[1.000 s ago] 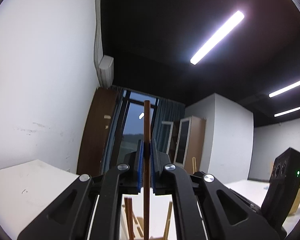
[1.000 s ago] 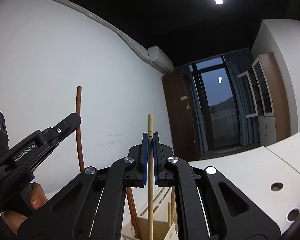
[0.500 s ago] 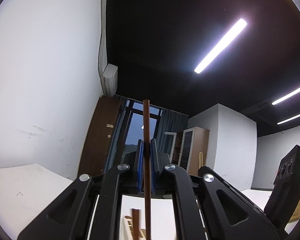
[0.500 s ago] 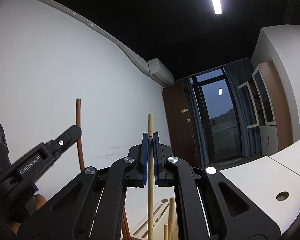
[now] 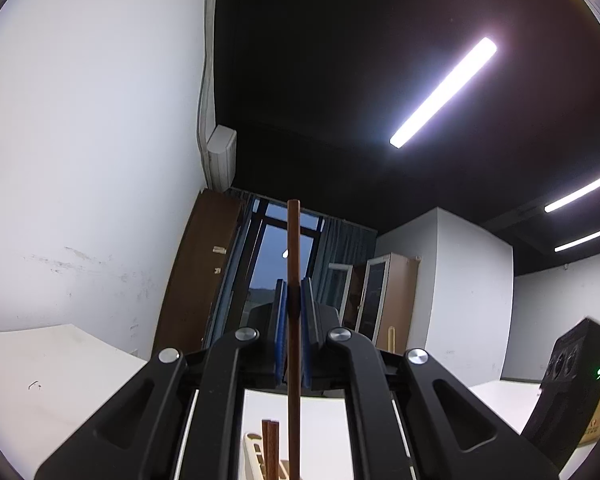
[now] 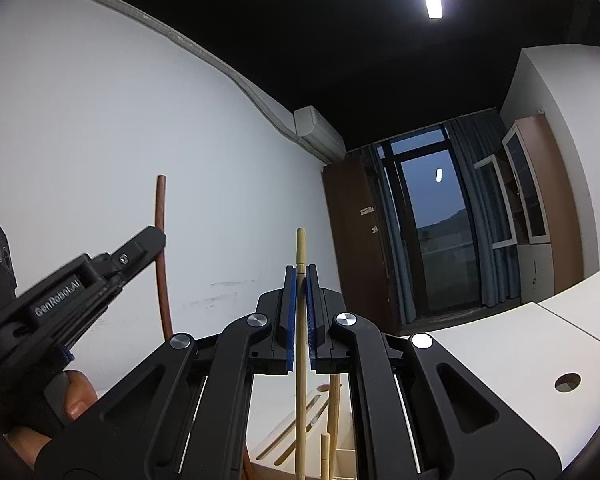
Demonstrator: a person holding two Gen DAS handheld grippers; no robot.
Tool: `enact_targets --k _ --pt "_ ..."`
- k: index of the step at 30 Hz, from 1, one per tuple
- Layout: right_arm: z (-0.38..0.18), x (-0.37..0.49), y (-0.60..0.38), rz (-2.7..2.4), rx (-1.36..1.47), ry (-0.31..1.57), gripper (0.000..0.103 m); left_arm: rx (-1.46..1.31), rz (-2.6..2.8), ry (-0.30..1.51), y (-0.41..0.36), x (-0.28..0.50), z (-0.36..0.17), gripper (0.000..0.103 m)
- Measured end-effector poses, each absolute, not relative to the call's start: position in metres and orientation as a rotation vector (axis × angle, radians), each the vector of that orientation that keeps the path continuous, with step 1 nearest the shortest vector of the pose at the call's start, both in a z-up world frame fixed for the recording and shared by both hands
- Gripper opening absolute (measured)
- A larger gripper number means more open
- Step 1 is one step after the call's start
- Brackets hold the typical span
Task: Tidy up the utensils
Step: 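Lower both held chopsticks into the holder openings, then open both tools to release the chopsticks into the holder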
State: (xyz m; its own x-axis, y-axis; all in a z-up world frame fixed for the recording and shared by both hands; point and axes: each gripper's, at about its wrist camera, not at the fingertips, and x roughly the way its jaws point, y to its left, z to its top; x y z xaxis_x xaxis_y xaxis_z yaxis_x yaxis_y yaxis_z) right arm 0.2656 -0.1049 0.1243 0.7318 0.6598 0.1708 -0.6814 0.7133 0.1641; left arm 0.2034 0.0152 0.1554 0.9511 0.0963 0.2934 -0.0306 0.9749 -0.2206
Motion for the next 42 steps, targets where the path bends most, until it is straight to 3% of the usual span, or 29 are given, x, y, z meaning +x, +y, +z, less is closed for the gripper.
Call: enact_targets --k 36,42 --pt "0.111 0.262 -0.122 0.729 0.134 0.12 0.005 -0.161 0.027 -0.031 0.014 0.206 0.102 0.006" --pt "0.111 0.261 -0.122 0.731 0.134 0.141 0.013 -0.171 0.027 0.012 0.018 0.205 0.102 0.007"
